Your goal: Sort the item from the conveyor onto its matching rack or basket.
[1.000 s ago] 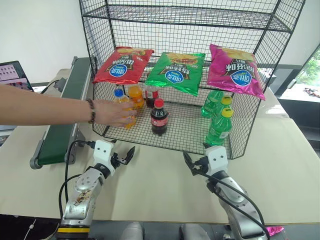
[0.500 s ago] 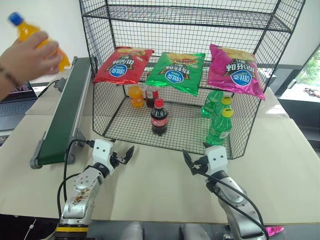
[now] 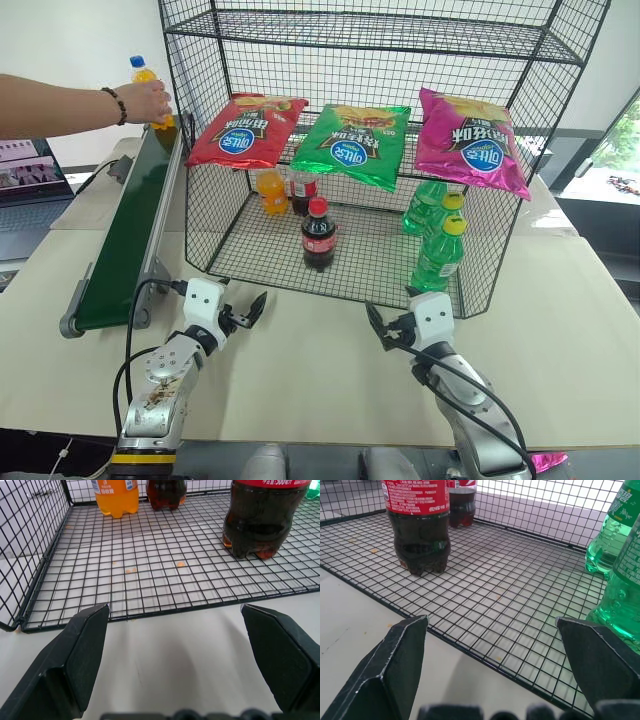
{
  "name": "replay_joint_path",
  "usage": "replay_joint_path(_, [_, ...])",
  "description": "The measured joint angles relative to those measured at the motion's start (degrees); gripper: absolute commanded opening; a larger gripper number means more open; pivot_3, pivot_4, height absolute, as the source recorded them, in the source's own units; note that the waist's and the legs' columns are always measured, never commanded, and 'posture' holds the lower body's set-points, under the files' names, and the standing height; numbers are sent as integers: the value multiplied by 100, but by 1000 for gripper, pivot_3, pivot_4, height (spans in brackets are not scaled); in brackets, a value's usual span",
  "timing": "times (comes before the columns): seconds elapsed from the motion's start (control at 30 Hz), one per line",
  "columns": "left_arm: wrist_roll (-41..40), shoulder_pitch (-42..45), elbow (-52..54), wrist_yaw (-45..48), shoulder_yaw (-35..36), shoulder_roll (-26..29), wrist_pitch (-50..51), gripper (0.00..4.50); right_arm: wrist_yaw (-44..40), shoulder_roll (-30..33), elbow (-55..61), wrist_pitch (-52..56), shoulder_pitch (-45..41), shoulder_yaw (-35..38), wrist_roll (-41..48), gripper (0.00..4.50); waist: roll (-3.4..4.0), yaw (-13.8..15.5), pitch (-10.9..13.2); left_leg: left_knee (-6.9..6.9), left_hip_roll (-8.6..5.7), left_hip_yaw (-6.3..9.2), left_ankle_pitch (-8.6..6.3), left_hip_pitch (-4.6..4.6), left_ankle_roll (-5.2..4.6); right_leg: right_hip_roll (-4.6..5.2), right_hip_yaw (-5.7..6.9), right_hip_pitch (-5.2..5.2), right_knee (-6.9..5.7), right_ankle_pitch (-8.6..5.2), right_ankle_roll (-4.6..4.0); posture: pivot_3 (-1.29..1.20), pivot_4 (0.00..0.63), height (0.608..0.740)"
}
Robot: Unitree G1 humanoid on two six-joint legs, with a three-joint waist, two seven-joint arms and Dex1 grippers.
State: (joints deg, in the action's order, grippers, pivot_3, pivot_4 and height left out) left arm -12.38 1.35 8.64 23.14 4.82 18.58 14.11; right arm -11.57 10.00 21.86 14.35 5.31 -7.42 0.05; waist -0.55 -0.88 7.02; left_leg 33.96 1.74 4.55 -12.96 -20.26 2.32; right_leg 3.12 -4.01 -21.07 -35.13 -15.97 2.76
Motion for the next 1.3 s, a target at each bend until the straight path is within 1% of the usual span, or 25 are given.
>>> replay_joint_path(0.1, [-171,-52,179,13,94,-2,131,4469,-113,60,1,1,-57,-6,23,4500,0,-8,0,0,1,0,0,0,0,0,0,0,0,0,-1,0,150,738])
replay_joint_path(0.2, [-566,-181,410,57,443,18,295,4469,-402,254,33,50,-279,24,171,4500,0,-21,0,0,2,0,0,2,0,-1,0,0,-3,0,0,0,150,738])
replay_joint_path(0.27, [-826,-283,649,54,718,83,425,4469,-738,457,76,232,-520,99,461,4500,0,-32,0,0,2,0,0,2,0,-2,0,0,-3,0,0,0,150,738])
replay_joint_path(0.33, [-1208,-422,1041,6,1169,175,615,4469,-1317,794,145,601,-952,215,1056,4500,-1,-52,4,4,3,0,0,0,0,-1,-1,1,-4,5,-9,0,150,738])
replay_joint_path(0.37, [-1392,-440,1222,-35,1428,224,668,4469,-1592,961,215,763,-1166,305,1332,4500,-3,-50,5,5,3,1,0,2,-1,-1,1,3,-4,16,-27,0,150,738])
replay_joint_path(0.43, [-1648,-476,1493,-150,1919,380,768,4469,-2045,1180,330,1054,-1615,387,1824,4500,-2,-50,4,5,5,2,-1,4,-2,-3,2,5,-3,17,-28,0,150,738])
replay_joint_path(0.53, [-1966,-457,1589,-482,2614,482,958,4469,-2589,1295,373,1532,-2342,372,2530,4500,0,-39,3,6,4,2,0,3,-2,-3,3,5,-2,17,-30,0,150,738])
replay_joint_path(0.7, [-2065,-426,1376,-750,3273,734,995,4469,-3281,1262,155,1890,-3430,146,3168,4500,-4,-13,3,8,3,3,-1,4,-2,-2,6,5,-2,19,-33,0,150,738])
replay_joint_path(0.87, [-2060,-276,876,-807,3417,829,979,4469,-3914,1059,-417,1889,-4124,-229,3286,4500,-6,-2,2,9,3,3,0,2,-2,-2,6,1,-4,22,-38,0,150,738])
replay_joint_path(1.0, [-2062,-46,461,-782,3496,991,942,4469,-4307,815,-822,1626,-4631,-376,3266,4500,-6,-17,2,5,8,3,-1,3,-1,-6,7,-3,-9,23,-39,0,150,738])
replay_joint_path(1.13, [-2062,45,293,-741,3508,1003,846,4469,-4384,620,-1048,1447,-4755,-411,3224,4500,-8,-11,1,2,7,3,-1,1,-1,-3,7,-5,-9,24,-41,0,150,738])
replay_joint_path(1.3, [-2041,209,111,-736,3529,1147,733,4469,-4390,442,-1129,1340,-4901,-404,3219,4500,-7,-20,1,1,9,3,-1,2,-1,-5,7,-9,-17,25,-42,0,150,738])
